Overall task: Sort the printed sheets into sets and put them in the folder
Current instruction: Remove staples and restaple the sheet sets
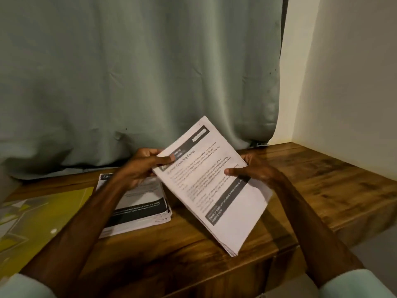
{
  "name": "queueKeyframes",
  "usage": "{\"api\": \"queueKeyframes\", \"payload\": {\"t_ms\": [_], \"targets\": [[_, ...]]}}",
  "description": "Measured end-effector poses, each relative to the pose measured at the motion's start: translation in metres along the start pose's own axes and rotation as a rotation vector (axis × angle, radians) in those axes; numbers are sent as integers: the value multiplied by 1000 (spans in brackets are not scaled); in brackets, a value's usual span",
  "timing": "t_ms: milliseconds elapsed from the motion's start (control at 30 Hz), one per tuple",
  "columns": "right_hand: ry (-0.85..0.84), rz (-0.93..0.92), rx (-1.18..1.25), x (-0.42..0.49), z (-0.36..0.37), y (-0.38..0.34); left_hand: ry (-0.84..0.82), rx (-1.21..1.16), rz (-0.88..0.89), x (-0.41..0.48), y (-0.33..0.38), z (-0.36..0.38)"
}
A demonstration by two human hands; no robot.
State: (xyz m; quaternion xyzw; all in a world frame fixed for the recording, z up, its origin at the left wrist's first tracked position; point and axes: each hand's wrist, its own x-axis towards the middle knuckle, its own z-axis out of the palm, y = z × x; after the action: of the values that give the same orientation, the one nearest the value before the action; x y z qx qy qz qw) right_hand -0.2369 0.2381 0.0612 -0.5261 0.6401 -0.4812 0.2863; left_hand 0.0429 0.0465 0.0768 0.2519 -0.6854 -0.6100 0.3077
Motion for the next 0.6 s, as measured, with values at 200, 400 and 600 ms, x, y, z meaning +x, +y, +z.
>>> {"api": "queueKeyframes", "payload": {"t_ms": [200,400,600], "targets": [[-281,124,-190,13,27,29,-149,334,-108,-5,-28,-6],[-342,189,-213,24,46,57,-47,305,-99,7,-60,8],[-292,160,-163,28,41,58,16,302,-76,15,-71,9]]}}
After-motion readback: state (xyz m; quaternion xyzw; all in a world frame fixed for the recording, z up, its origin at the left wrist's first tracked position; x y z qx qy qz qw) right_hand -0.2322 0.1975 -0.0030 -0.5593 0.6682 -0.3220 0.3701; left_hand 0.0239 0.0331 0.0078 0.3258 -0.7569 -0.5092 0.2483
